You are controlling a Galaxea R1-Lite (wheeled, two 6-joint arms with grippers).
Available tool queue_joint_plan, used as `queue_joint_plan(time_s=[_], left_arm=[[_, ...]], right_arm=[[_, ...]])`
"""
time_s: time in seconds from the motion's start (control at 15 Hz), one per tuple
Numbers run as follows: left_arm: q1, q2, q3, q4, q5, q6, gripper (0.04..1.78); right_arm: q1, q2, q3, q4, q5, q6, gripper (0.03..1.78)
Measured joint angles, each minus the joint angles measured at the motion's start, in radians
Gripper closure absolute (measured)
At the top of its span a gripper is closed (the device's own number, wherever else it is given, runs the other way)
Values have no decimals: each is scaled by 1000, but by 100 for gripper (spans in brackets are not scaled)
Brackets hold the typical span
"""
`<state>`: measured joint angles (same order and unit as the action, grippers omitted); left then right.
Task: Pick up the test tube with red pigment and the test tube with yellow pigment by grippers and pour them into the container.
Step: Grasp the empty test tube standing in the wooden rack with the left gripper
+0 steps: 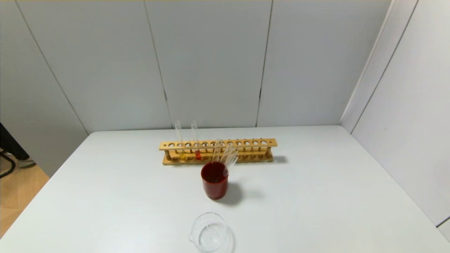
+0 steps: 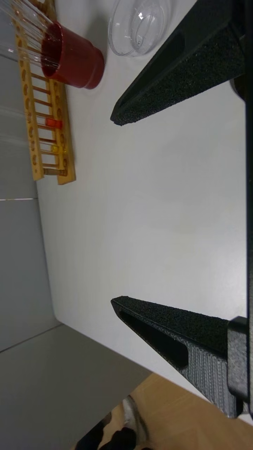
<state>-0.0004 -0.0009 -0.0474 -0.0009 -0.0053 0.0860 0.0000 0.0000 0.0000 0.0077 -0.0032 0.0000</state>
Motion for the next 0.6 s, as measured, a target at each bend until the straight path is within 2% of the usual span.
queue_joint_plan(time_s=[0.13,0.33,0.47,0.6], left_arm=[[0,0,-87,40,-4,35,10],[0,8,-287,179,-31,94,10],[0,57,-424,255,-57,103,10],[0,146,-537,277,-63,102,10]], right_arm=[[0,0,0,0,0,0,11],[0,0,0,0,0,0,11],[0,0,0,0,0,0,11],[0,0,0,0,0,0,11]])
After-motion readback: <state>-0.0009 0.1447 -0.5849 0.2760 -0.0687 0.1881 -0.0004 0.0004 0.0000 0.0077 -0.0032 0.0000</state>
